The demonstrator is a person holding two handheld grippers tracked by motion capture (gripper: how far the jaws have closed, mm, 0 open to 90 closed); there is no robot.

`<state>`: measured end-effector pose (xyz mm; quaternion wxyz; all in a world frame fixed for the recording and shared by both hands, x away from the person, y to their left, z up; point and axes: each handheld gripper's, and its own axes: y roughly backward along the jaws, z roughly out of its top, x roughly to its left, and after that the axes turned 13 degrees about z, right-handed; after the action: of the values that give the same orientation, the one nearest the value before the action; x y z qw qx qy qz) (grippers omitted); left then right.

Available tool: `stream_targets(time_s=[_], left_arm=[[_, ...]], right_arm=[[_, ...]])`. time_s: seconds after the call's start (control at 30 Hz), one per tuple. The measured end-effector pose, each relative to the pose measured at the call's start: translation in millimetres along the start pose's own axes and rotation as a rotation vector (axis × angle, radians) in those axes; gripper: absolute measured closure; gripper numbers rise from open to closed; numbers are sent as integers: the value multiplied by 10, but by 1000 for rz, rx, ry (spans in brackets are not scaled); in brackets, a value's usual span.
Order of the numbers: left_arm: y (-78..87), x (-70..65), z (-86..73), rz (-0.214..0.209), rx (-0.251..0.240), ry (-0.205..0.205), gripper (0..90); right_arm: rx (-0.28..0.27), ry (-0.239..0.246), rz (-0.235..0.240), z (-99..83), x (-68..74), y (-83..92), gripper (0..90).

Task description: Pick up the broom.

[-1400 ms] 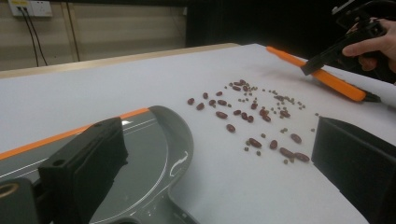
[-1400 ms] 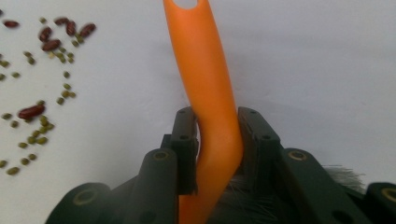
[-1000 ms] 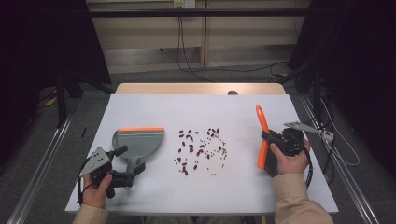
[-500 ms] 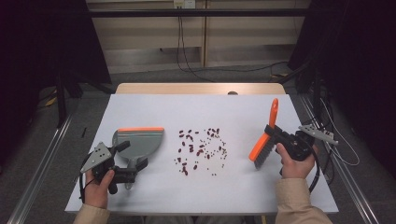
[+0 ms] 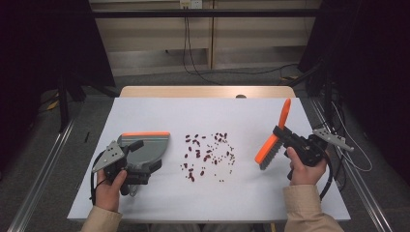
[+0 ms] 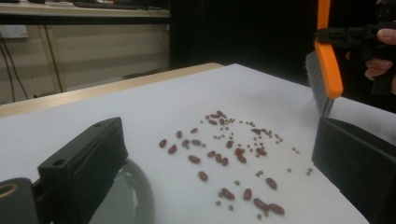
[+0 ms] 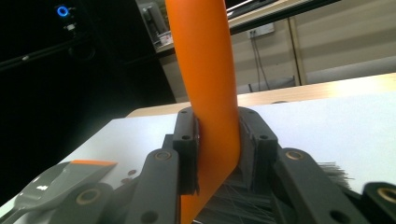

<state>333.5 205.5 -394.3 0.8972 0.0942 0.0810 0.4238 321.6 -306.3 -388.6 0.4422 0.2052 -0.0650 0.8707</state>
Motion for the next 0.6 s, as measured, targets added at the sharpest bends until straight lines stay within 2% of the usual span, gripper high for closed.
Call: stream_targets(time_s=[0.1, 0.3, 0.4, 0.6], left_arm=[[-72, -56, 19, -22, 16, -10, 27], [-228, -189, 35, -82, 31, -4, 37], [-300, -262, 52, -94, 37, -12, 42], [-488, -410, 89, -145, 60, 13, 57]], right_arm=[[8, 12, 5, 11, 35, -32, 711], [24, 32, 31, 46, 143, -150, 711], [33, 35, 41, 63, 195, -222, 711], [36, 40, 81, 76, 349, -429, 711]])
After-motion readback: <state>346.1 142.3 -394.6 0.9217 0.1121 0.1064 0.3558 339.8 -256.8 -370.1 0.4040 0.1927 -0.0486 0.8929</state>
